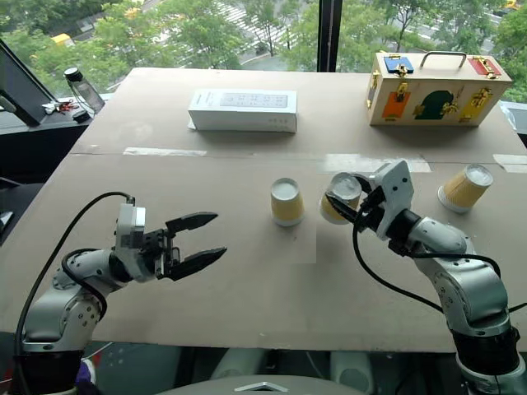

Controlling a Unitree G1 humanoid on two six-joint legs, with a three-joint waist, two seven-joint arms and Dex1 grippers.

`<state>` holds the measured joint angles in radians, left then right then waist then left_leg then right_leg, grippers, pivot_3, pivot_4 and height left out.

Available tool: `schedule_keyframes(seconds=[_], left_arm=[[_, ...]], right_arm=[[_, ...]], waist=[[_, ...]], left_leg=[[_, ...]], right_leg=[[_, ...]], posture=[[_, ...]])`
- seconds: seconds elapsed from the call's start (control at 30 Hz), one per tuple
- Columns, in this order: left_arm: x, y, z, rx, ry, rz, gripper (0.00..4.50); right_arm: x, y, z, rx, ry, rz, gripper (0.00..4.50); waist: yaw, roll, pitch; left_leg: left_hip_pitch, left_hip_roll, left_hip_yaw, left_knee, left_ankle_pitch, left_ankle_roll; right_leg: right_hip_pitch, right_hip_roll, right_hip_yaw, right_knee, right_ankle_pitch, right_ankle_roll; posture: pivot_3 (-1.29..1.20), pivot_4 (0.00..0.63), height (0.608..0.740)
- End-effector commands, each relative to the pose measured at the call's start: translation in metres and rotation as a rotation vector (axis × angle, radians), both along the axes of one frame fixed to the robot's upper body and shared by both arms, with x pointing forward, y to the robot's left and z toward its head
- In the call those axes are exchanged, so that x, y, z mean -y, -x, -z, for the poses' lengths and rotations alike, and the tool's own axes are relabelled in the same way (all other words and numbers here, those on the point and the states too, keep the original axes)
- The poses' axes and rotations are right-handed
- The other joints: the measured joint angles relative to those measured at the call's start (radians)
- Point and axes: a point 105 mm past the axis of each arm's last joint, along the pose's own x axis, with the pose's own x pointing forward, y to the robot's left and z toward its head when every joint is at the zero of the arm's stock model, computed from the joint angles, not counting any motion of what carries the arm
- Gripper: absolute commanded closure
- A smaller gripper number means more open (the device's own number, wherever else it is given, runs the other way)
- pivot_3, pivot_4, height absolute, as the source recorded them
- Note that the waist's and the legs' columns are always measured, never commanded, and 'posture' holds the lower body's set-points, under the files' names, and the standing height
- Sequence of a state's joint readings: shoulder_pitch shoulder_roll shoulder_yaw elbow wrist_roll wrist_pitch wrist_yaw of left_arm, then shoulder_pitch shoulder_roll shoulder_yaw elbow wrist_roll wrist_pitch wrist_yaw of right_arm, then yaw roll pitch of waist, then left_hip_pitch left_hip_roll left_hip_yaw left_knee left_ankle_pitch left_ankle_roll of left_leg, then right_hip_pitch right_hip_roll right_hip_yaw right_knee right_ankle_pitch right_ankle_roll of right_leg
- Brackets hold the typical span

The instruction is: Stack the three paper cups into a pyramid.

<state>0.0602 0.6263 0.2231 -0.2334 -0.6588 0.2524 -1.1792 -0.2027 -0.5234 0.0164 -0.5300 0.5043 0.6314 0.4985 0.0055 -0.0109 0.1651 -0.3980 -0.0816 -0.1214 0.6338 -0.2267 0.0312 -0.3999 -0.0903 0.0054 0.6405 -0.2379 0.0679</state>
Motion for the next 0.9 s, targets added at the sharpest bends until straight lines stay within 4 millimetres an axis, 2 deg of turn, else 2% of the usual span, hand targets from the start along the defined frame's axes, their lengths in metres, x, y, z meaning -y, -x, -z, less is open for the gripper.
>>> schedule_keyframes(seconds=[0.03, 0.47, 0.5, 0.6, 0.73, 0.9], left_arm=[[-0.005, 0.003, -0.010, 0.050, -0.007, -0.014, 0.00], [-0.012, 0.022, -0.007, 0.052, -0.017, -0.037, 0.00], [-0.013, 0.023, -0.008, 0.055, -0.011, -0.040, 0.00], [-0.019, 0.026, -0.011, 0.068, 0.012, -0.048, 0.00], [-0.020, 0.027, -0.010, 0.072, 0.013, -0.044, 0.00], [-0.002, 0.030, -0.019, 0.084, 0.034, 0.030, 0.00]], right_arm=[[-0.005, -0.002, -0.001, 0.016, 0.032, -0.034, 1.66], [-0.022, -0.015, 0.022, -0.036, 0.039, -0.097, 1.66], [-0.023, -0.015, 0.022, -0.037, 0.033, -0.097, 1.06], [-0.023, -0.016, 0.022, -0.037, 0.023, -0.100, 0.09], [-0.019, -0.014, 0.016, -0.012, 0.022, -0.095, 0.09], [0.007, 0.003, -0.015, 0.083, -0.006, -0.083, 0.09]], waist=[[0.004, 0.000, 0.000], [0.000, 0.000, 0.000], [-0.001, 0.000, 0.000], [0.000, 0.000, 0.000], [0.002, 0.000, 0.000], [0.011, 0.000, 0.000]], left_leg=[[0.000, 0.000, 0.000, 0.000, 0.000, 0.000], [0.000, 0.000, 0.001, 0.000, 0.000, 0.000], [0.000, 0.000, 0.001, 0.000, 0.000, 0.000], [0.000, 0.001, 0.001, 0.000, 0.000, 0.000], [0.000, 0.000, 0.001, -0.001, 0.000, 0.000], [-0.001, 0.000, 0.001, -0.001, 0.000, 0.000]], right_leg=[[0.000, 0.000, 0.000, 0.000, 0.000, 0.000], [-0.002, 0.000, 0.001, 0.001, 0.000, 0.000], [-0.002, 0.000, 0.001, 0.001, 0.000, 0.000], [-0.003, 0.000, 0.001, 0.001, 0.000, 0.000], [-0.003, 0.000, 0.001, 0.001, 0.000, 0.000], [-0.003, 0.000, 0.001, 0.000, 0.000, 0.000]], posture=[[0.00, 0.150, 0.740], [0.00, 0.150, 0.740], [0.00, 0.150, 0.740], [0.00, 0.150, 0.740], [0.00, 0.150, 0.740], [0.00, 0.150, 0.740]])
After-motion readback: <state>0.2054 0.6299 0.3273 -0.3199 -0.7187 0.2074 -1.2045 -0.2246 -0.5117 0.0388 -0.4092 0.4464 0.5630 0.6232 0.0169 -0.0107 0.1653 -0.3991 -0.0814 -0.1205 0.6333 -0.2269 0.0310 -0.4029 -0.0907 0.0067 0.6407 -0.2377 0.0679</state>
